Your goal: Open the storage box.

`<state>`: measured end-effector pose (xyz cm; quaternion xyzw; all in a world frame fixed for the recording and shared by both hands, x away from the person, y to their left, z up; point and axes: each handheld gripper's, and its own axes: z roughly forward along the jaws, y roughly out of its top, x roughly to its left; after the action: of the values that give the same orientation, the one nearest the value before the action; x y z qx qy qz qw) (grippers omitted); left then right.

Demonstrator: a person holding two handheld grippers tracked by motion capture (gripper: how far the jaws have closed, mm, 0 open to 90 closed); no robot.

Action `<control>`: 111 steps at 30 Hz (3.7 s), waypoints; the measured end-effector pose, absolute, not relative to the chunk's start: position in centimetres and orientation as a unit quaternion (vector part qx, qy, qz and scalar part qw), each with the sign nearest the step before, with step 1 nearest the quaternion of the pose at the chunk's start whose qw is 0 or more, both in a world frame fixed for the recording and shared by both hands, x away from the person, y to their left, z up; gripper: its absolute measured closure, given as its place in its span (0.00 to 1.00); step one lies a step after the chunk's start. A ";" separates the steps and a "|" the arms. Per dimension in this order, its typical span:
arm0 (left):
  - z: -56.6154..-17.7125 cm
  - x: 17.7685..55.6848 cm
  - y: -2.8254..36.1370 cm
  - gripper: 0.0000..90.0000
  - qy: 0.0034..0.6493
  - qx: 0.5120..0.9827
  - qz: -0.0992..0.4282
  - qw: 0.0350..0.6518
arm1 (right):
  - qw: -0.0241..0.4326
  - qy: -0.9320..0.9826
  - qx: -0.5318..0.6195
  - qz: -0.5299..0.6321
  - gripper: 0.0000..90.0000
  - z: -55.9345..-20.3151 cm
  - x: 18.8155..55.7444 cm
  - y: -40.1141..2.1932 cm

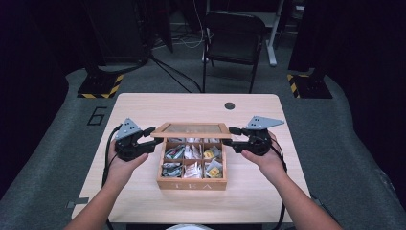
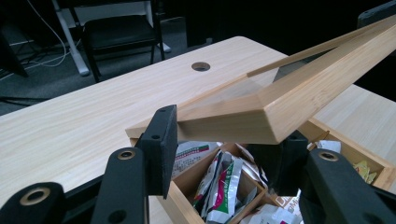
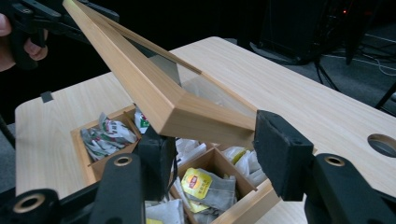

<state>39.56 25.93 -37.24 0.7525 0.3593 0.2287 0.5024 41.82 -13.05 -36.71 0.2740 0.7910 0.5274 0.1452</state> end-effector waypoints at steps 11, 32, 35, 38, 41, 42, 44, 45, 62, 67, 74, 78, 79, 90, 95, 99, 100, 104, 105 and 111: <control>-37.2 39.9 25.9 0.57 0.355 0.749 0.234 0.508 | 0.157 0.795 0.272 0.519 0.53 -36.6 42.6 -12.7; -38.0 41.1 25.8 0.59 0.362 0.738 0.244 0.514 | 0.156 0.797 0.272 0.515 0.53 -36.2 43.6 -12.5; -38.0 41.3 25.7 0.60 0.362 0.737 0.249 0.514 | 0.159 0.797 0.272 0.516 0.53 -36.1 43.8 -12.5; -38.0 41.4 25.8 0.61 0.359 0.738 0.252 0.513 | 0.159 0.796 0.273 0.517 0.53 -36.1 43.9 -12.5; -38.0 41.5 25.8 0.62 0.359 0.738 0.251 0.513 | 0.155 0.794 0.278 0.518 0.53 -36.1 44.0 -12.5; -38.0 41.5 25.8 0.62 0.359 0.739 0.250 0.512 | 0.157 0.795 0.276 0.518 0.53 -36.2 44.0 -12.5; -38.0 41.6 25.8 0.62 0.359 0.738 0.251 0.513 | 0.159 0.794 0.275 0.518 0.53 -36.2 44.1 -12.5; -38.0 41.6 25.8 0.62 0.360 0.738 0.250 0.512 | 0.161 0.794 0.275 0.517 0.53 -36.2 44.1 -12.5; -37.4 42.4 25.7 0.62 0.366 0.737 0.246 0.512 | 0.181 0.792 0.290 0.507 0.55 -36.9 45.0 -12.2; -37.2 42.7 25.7 0.62 0.366 0.737 0.247 0.512 | 0.185 0.791 0.287 0.508 0.57 -36.9 45.4 -12.1; -37.3 43.0 25.6 0.63 0.373 0.732 0.251 0.513 | 0.191 0.789 0.286 0.509 0.59 -37.0 45.9 -12.1; -37.4 43.3 25.6 0.63 0.374 0.731 0.250 0.513 | 0.190 0.787 0.291 0.509 0.59 -36.9 46.1 -12.1; -37.4 43.4 25.6 0.64 0.375 0.730 0.252 0.513 | 0.189 0.786 0.293 0.510 0.60 -36.9 46.2 -12.1; -37.1 44.1 25.3 0.65 0.385 0.726 0.257 0.508 | 0.187 0.781 0.289 0.521 0.61 -36.7 47.1 -12.1; -37.1 44.5 25.3 0.66 0.388 0.721 0.261 0.510 | 0.178 0.782 0.285 0.525 0.62 -36.5 47.7 -12.2; -37.0 44.9 25.2 0.67 0.392 0.720 0.262 0.509 | 0.177 0.780 0.288 0.526 0.63 -36.3 48.1 -12.2; -36.9 44.9 25.2 0.67 0.392 0.721 0.262 0.508 | 0.179 0.780 0.287 0.526 0.63 -36.2 48.2 -12.2; -36.9 45.3 25.2 0.68 0.393 0.716 0.266 0.512 | 0.179 0.778 0.289 0.529 0.64 -36.1 48.6 -12.1; -36.9 45.4 25.2 0.68 0.394 0.715 0.267 0.512 | 0.178 0.778 0.290 0.528 0.64 -36.1 48.6 -12.1; -36.7 45.9 25.1 0.68 0.392 0.718 0.269 0.508 | 0.179 0.777 0.292 0.529 0.65 -36.0 49.1 -12.1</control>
<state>45.89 25.09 -36.69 0.7179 0.3923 0.2692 0.5082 49.14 -12.07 -35.97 0.2918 0.7766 0.5287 0.1794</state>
